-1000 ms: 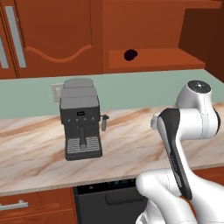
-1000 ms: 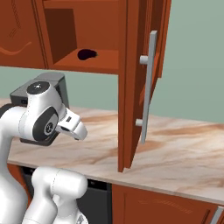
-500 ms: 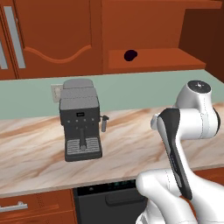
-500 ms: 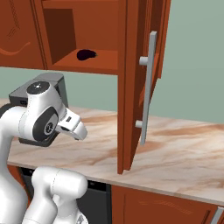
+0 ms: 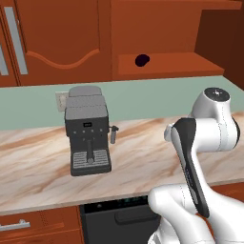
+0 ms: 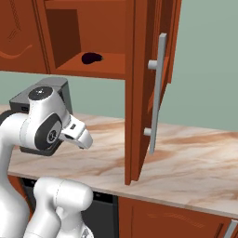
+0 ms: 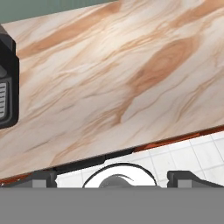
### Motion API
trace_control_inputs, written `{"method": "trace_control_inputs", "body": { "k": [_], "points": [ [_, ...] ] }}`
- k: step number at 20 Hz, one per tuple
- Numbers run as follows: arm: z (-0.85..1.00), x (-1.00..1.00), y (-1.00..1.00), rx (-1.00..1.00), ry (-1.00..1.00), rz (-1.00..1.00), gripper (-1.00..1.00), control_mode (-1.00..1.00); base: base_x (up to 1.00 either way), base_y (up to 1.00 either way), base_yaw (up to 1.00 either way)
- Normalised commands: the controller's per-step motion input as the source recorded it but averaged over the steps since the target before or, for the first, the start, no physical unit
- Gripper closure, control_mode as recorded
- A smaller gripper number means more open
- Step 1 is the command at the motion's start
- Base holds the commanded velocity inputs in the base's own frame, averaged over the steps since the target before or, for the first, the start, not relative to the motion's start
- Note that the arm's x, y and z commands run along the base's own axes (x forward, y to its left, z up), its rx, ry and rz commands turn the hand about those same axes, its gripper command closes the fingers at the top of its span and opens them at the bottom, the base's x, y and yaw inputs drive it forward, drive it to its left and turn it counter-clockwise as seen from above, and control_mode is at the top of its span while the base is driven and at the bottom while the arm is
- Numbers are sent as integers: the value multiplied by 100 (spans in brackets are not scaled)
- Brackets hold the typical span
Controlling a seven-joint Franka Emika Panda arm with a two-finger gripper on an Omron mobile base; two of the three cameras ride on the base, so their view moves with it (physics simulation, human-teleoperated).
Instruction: Pick the eggplants from the cabinet and place them in one bowl. Pick the potato from the sink and place it in the other bowl.
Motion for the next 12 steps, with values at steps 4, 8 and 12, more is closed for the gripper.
{"method": "trace_control_inputs", "body": {
  "k": [4, 8, 12],
  "points": [
    [6, -2, 0, 1, -6, 0, -100, -100, 0, 0, 0],
    [29, -12, 0, 7, -14, 0, -100, -100, 0, 0, 0],
    [42, -11, 0, 1, -20, 0, -100, -100, 0, 0, 0]
  ]
}}
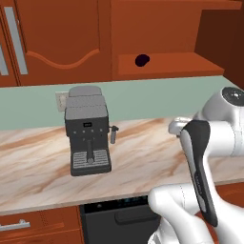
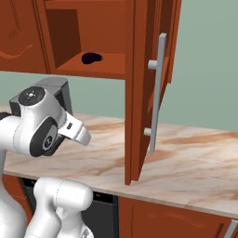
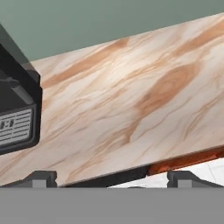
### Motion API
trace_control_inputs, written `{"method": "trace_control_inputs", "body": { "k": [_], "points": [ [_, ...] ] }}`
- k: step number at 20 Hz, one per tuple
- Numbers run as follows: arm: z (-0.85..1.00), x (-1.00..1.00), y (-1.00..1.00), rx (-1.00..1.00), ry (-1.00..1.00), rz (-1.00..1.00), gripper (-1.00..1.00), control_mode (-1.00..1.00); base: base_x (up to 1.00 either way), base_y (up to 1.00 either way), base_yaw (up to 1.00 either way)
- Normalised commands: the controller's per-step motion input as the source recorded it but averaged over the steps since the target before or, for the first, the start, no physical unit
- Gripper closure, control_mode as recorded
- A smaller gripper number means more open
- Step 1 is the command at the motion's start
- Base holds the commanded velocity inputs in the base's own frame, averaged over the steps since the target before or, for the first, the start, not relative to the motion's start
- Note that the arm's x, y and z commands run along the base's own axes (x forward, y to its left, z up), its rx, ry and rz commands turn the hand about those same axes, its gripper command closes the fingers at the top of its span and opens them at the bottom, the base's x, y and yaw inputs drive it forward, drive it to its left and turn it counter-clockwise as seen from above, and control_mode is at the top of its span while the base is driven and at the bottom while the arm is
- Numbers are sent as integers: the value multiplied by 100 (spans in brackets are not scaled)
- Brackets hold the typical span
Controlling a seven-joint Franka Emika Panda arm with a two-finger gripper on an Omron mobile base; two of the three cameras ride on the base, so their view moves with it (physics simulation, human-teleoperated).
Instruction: Pick the eggplants from the cabinet and place them in one bowl. Pick the potato from the sink and place it in the other bowl.
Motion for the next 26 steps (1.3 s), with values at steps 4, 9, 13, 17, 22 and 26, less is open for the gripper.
{"method": "trace_control_inputs", "body": {
  "k": [4, 9, 13, 17, 22, 26],
  "points": [
    [42, -3, 0, 0, -13, 2, -100, -100, 0, 0, 0],
    [43, 0, 0, 0, -7, 0, -100, -100, 0, 0, 0],
    [40, 0, 0, -1, -4, 1, -100, -100, 0, 0, 0],
    [30, 6, 7, -11, -8, 3, -100, -100, 0, 0, 0],
    [22, 14, 13, -17, -13, 1, -100, -100, 0, 0, 0],
    [18, 16, 8, -17, -18, 12, -100, -100, 0, 0, 0]
  ]
}}
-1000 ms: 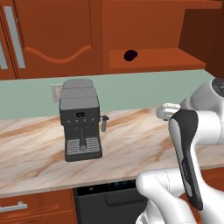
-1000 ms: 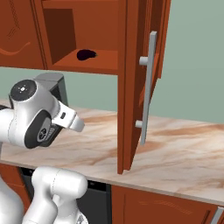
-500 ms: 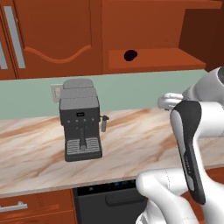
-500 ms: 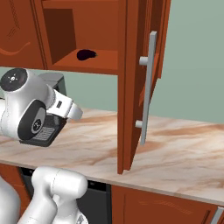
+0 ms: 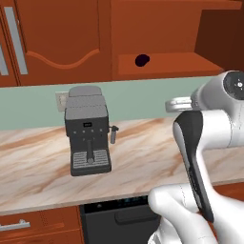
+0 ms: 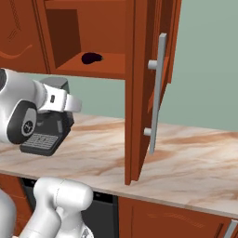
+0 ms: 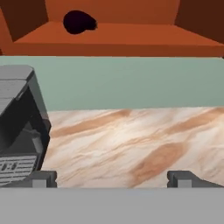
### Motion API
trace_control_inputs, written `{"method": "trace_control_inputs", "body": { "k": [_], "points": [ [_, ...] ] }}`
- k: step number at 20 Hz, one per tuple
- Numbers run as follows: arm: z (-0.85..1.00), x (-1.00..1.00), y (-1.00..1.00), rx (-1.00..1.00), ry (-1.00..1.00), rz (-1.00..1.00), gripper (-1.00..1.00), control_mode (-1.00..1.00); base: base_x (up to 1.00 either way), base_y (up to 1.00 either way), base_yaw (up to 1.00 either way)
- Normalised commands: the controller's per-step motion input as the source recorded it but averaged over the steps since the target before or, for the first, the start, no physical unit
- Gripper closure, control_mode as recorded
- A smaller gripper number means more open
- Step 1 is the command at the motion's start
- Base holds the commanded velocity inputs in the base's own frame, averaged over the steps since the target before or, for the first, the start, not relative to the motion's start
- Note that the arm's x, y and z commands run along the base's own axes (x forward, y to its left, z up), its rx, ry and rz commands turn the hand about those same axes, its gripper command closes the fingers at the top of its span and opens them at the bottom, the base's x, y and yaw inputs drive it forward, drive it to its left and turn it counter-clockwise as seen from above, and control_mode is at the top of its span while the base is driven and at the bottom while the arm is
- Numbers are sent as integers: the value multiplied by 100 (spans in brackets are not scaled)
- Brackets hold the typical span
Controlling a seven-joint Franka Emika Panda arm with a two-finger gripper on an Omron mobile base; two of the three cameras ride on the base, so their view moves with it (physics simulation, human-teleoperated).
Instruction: Pick the eggplants from the cabinet and place them in one bowl. Pick the potato from the sink and place it in the other bowl.
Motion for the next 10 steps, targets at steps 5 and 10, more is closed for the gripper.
{"method": "trace_control_inputs", "body": {
  "k": [5, 10],
  "points": [
    [20, 15, 3, -7, -16, 19, -100, -100, 0, 0, 0],
    [23, 18, 5, 0, -16, 22, -100, -100, 0, 0, 0]
  ]
}}
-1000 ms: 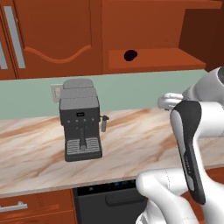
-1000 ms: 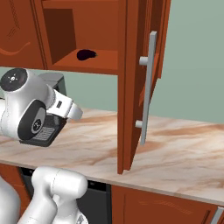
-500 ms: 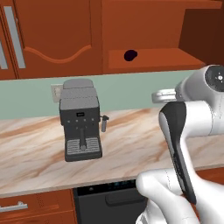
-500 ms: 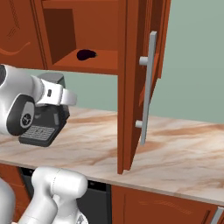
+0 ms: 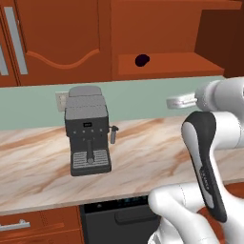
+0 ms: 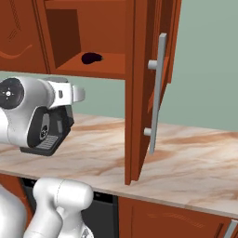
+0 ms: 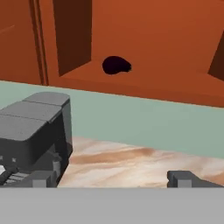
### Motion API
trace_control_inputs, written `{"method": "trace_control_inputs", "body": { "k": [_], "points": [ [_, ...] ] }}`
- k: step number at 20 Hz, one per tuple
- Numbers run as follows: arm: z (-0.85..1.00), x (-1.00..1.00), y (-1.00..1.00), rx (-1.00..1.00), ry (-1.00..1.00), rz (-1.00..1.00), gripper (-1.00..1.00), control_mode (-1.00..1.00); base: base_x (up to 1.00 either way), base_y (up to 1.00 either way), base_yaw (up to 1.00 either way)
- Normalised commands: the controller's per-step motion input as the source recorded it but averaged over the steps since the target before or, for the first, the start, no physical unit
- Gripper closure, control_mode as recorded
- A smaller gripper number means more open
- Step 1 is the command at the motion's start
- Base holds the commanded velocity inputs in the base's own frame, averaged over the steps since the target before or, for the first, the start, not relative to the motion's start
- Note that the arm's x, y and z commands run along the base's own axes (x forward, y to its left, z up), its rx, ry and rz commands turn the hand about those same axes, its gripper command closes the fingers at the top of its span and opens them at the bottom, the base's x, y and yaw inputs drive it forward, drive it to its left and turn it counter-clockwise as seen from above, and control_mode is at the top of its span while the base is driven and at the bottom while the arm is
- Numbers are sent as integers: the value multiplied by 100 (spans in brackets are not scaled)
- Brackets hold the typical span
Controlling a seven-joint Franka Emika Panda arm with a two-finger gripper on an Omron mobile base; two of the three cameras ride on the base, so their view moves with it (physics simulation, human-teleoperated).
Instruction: Pick the eggplants from the cabinet and place them in one bowl. Pick the potato from the sink and place it in the other bowl.
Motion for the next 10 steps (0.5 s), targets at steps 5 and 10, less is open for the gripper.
{"method": "trace_control_inputs", "body": {
  "k": [5, 10],
  "points": [
    [35, 18, 15, 0, -4, 11, -100, -100, 0, 0, 0],
    [35, 18, 17, 0, -3, 1, -100, -100, 0, 0, 0]
  ]
}}
